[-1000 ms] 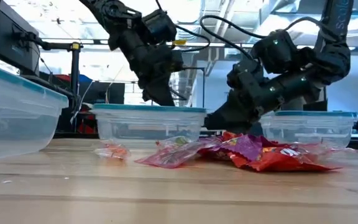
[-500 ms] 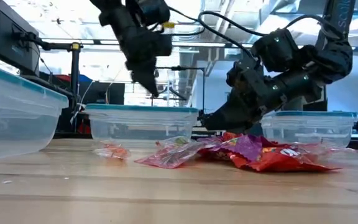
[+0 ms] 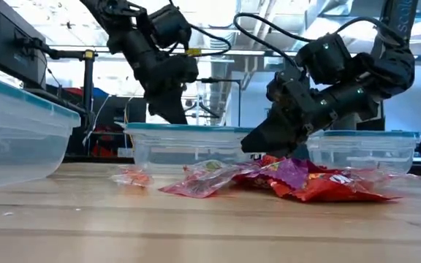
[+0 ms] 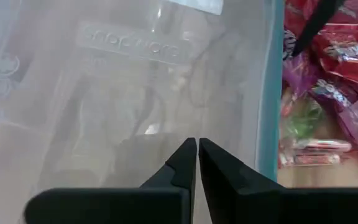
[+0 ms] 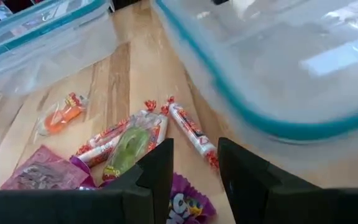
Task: Sort candy
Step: Open the top left transparent bin
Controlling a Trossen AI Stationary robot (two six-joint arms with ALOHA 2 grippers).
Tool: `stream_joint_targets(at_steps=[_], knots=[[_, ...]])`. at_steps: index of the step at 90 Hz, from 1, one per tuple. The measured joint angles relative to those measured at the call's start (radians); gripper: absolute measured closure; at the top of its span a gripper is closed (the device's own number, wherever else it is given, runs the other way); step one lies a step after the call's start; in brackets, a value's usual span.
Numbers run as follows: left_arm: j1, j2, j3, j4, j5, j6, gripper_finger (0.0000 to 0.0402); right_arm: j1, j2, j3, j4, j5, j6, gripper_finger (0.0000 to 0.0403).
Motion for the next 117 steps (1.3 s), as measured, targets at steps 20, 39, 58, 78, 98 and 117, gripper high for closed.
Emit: stream_joint_targets(at_steps=[20, 39, 58, 78, 98, 117], knots=[[0.000, 0.001, 0.000, 0.007, 0.010, -0.001, 0.0395, -0.008, 0.001, 0.000, 0.022, 0.037, 0.017, 0.0290], [-0.002, 0.068, 0.002, 0.100, 0.059, 0.019, 0.0395, -0.019, 0.002, 0.002, 0.019, 0.041, 0.016, 0.0290], [0.015, 0.109, 0.006, 0.088, 0.075, 0.054, 0.0395, -0.050, 0.003, 0.002, 0.018, 0.041, 0.001, 0.0290], [0.023, 0.088, 0.004, 0.022, 0.075, 0.092, 0.0395, -0.094, 0.003, -0.046, 0.042, -0.073, 0.083, 0.0290], [0.025, 0.077, 0.003, 0.025, 0.126, 0.127, 0.0395, -0.163, 0.003, -0.149, 0.261, -0.126, 0.115, 0.0290], [0.023, 0.080, 0.000, 0.063, 0.157, 0.127, 0.0395, -0.190, 0.003, -0.120, 0.236, -0.173, 0.079, 0.0290]])
